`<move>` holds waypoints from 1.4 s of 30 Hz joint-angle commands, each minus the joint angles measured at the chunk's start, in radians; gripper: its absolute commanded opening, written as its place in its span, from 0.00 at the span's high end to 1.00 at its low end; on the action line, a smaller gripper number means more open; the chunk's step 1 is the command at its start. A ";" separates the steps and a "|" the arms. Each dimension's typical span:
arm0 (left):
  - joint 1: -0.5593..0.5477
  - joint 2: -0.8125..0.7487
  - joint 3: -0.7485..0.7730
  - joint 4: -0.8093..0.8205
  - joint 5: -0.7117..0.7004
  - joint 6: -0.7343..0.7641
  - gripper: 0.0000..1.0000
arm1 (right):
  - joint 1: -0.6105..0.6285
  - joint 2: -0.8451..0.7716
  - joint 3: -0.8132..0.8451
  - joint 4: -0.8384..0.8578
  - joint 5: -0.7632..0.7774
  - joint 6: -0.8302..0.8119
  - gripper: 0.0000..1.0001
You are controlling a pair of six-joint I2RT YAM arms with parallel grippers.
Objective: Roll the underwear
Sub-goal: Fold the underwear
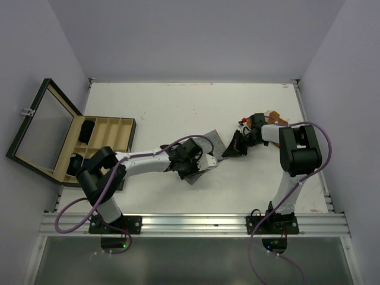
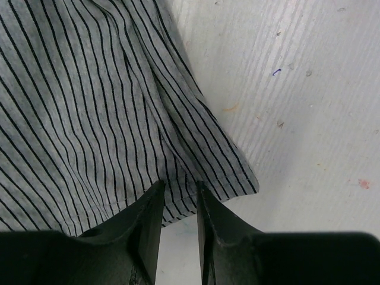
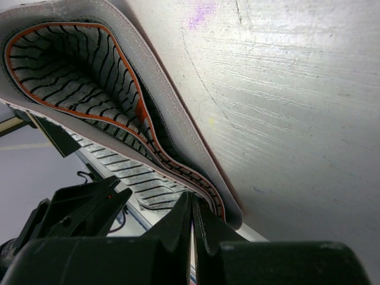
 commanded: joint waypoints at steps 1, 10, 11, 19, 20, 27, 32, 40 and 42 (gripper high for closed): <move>0.006 0.016 0.006 0.045 0.012 0.007 0.68 | 0.003 0.036 0.006 0.009 0.129 -0.042 0.95; 0.006 -0.019 0.017 0.036 0.021 0.007 0.64 | 0.003 0.038 0.007 0.004 0.134 -0.044 0.95; 0.006 -0.026 0.029 0.025 0.023 0.007 0.64 | 0.003 0.040 0.007 0.005 0.132 -0.044 0.95; 0.003 -0.030 0.058 -0.015 0.059 0.002 0.64 | 0.003 0.038 0.011 -0.002 0.138 -0.047 0.95; 0.003 -0.030 0.056 -0.013 0.061 0.001 0.64 | 0.003 0.038 0.011 -0.001 0.138 -0.047 0.95; 0.003 0.009 0.037 0.005 0.052 -0.005 0.64 | 0.001 0.044 0.014 -0.004 0.141 -0.048 0.95; 0.003 0.016 0.017 0.027 0.033 -0.007 0.68 | 0.001 0.047 0.015 -0.007 0.143 -0.051 0.95; 0.003 0.028 0.017 0.028 0.027 -0.002 0.73 | 0.000 0.056 0.018 -0.007 0.147 -0.051 0.95; 0.003 0.033 0.017 0.030 0.029 -0.004 0.73 | 0.000 0.056 0.018 -0.007 0.150 -0.051 0.95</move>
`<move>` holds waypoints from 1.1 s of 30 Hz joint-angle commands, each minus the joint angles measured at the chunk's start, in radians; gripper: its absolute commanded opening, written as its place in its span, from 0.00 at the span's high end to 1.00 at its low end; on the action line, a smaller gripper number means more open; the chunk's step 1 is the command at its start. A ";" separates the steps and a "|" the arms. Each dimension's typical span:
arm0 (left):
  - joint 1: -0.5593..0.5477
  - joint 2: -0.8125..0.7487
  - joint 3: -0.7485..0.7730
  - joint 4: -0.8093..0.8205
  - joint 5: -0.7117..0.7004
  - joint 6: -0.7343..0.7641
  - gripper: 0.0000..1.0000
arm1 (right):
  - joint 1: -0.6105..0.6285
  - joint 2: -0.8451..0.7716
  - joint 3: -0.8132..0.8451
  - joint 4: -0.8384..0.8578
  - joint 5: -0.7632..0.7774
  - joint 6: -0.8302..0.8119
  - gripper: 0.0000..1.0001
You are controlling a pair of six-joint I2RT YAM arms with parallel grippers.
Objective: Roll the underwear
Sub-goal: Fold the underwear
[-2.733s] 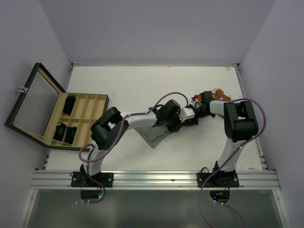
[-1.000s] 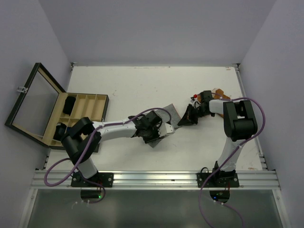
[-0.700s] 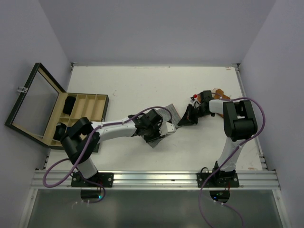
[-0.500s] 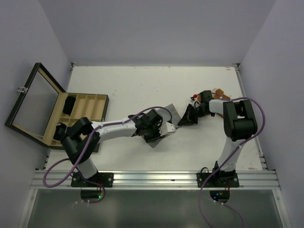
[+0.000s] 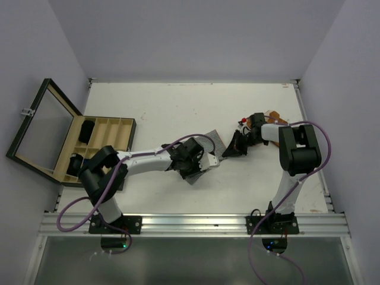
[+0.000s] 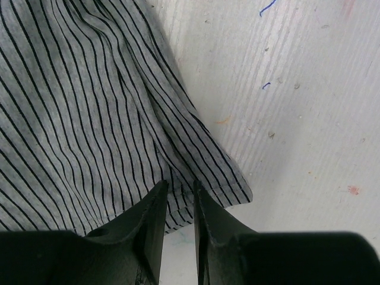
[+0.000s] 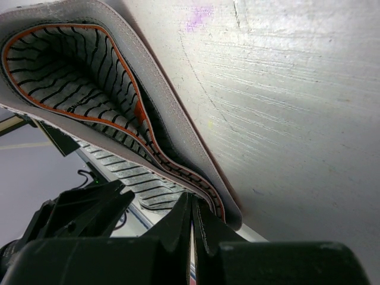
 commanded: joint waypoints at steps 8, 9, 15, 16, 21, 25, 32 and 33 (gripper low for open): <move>0.004 0.017 -0.011 0.030 0.005 -0.011 0.64 | -0.004 0.048 0.001 0.011 0.154 -0.045 0.95; 0.005 0.015 -0.012 0.030 0.007 -0.011 0.64 | -0.006 0.046 0.001 0.011 0.154 -0.045 0.95; 0.004 0.003 -0.019 0.030 0.007 -0.014 0.87 | -0.006 0.048 0.000 0.013 0.157 -0.045 0.95; 0.004 0.000 -0.016 0.028 -0.002 -0.015 0.90 | -0.006 0.048 0.001 0.013 0.159 -0.045 0.96; 0.005 -0.044 0.020 0.000 -0.022 -0.020 1.00 | -0.006 0.048 -0.002 0.014 0.160 -0.045 0.96; 0.002 -0.069 0.046 -0.036 -0.003 -0.040 1.00 | -0.006 0.045 -0.002 0.014 0.160 -0.045 0.96; -0.005 -0.095 0.064 -0.084 0.046 -0.049 1.00 | -0.006 0.037 -0.006 0.014 0.171 -0.044 0.96; -0.008 -0.094 0.064 -0.092 0.060 -0.047 1.00 | -0.006 0.037 -0.006 0.014 0.170 -0.044 0.96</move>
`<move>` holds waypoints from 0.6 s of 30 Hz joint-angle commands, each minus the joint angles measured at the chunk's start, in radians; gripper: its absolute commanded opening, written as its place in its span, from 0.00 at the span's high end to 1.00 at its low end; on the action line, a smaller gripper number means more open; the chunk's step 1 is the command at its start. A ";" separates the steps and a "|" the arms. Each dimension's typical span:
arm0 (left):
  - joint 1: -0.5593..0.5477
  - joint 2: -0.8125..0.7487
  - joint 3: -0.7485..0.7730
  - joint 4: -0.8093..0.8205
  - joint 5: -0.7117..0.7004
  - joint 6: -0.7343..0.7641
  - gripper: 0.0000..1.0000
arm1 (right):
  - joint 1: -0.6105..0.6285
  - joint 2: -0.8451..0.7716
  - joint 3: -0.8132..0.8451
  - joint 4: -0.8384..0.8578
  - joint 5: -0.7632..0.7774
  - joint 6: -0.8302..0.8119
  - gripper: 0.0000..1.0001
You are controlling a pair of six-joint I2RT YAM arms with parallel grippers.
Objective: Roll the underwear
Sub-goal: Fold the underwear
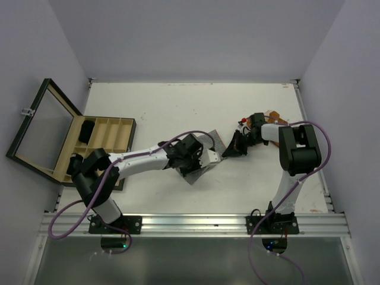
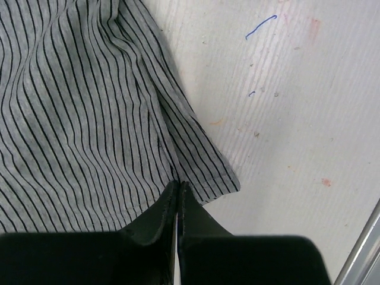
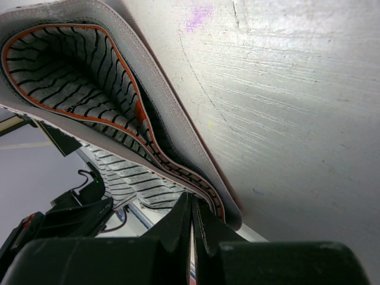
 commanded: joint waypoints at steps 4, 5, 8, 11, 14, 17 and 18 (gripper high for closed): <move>-0.017 -0.042 0.004 -0.040 0.097 -0.012 1.00 | -0.005 0.035 -0.008 0.015 0.175 -0.044 0.96; -0.017 -0.050 -0.004 -0.034 0.103 -0.012 1.00 | -0.005 0.033 -0.009 0.015 0.175 -0.044 0.96; -0.020 -0.078 -0.028 -0.017 0.117 -0.009 1.00 | -0.007 0.030 -0.012 0.015 0.181 -0.042 0.96; -0.023 -0.075 -0.038 -0.028 0.136 0.000 1.00 | -0.010 0.033 -0.011 0.016 0.181 -0.044 0.96; -0.025 -0.090 -0.062 -0.020 0.157 0.003 1.00 | -0.012 0.032 -0.011 0.015 0.188 -0.044 0.96; -0.031 -0.076 -0.071 -0.017 0.163 0.003 1.00 | -0.013 0.033 -0.012 0.015 0.188 -0.042 0.96; -0.033 -0.075 -0.076 -0.011 0.168 0.003 1.00 | -0.013 0.033 -0.012 0.016 0.186 -0.044 0.96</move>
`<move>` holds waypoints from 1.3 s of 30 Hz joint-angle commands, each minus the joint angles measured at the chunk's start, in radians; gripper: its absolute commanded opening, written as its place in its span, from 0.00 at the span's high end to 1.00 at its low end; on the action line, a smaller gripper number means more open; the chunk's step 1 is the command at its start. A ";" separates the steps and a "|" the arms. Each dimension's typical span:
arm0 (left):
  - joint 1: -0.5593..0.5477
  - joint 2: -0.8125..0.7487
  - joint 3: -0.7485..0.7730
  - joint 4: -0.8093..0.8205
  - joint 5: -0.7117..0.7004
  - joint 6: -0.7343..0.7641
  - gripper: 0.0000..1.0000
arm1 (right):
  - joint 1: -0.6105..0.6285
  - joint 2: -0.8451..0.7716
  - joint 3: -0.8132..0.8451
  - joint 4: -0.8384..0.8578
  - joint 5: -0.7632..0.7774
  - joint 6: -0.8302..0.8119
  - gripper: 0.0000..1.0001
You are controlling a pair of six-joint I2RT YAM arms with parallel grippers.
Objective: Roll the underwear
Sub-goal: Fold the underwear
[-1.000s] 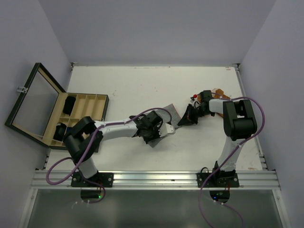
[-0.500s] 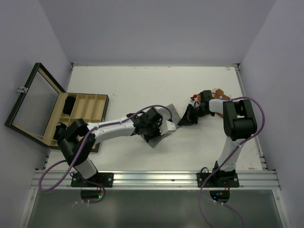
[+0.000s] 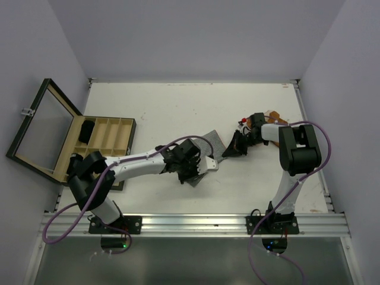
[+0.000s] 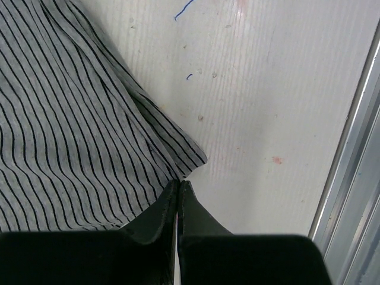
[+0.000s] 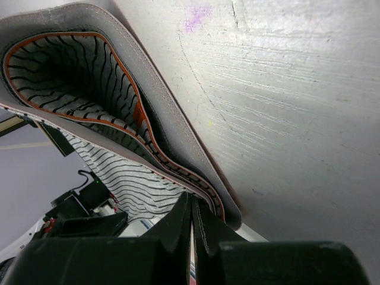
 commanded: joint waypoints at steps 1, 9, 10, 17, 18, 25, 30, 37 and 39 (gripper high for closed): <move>-0.013 -0.018 -0.015 0.010 0.048 0.000 1.00 | -0.010 0.033 -0.012 0.017 0.185 -0.044 0.96; -0.029 0.047 -0.013 0.074 0.074 -0.025 1.00 | -0.010 0.036 -0.011 0.018 0.182 -0.042 0.95; -0.029 0.066 -0.013 0.082 0.071 -0.028 0.92 | -0.010 0.036 -0.011 0.018 0.181 -0.044 0.95; -0.027 0.058 0.025 0.083 0.057 -0.031 0.70 | -0.010 0.024 0.000 0.009 0.167 -0.061 0.96; -0.024 0.024 0.010 0.091 0.057 -0.033 0.69 | -0.010 0.019 0.001 0.003 0.168 -0.065 0.96; 0.186 -0.162 -0.010 0.089 0.128 -0.086 0.51 | -0.010 -0.001 -0.006 -0.011 0.155 -0.101 0.96; 0.303 -0.018 -0.003 0.099 0.149 -0.124 0.56 | -0.004 -0.025 -0.041 -0.046 0.107 -0.145 0.97; 0.389 0.187 0.069 0.120 0.116 -0.094 0.59 | 0.026 -0.067 -0.120 -0.038 -0.054 -0.182 0.98; 0.404 0.214 0.111 0.106 0.128 -0.040 0.59 | 0.052 -0.089 -0.127 -0.028 -0.115 -0.176 0.97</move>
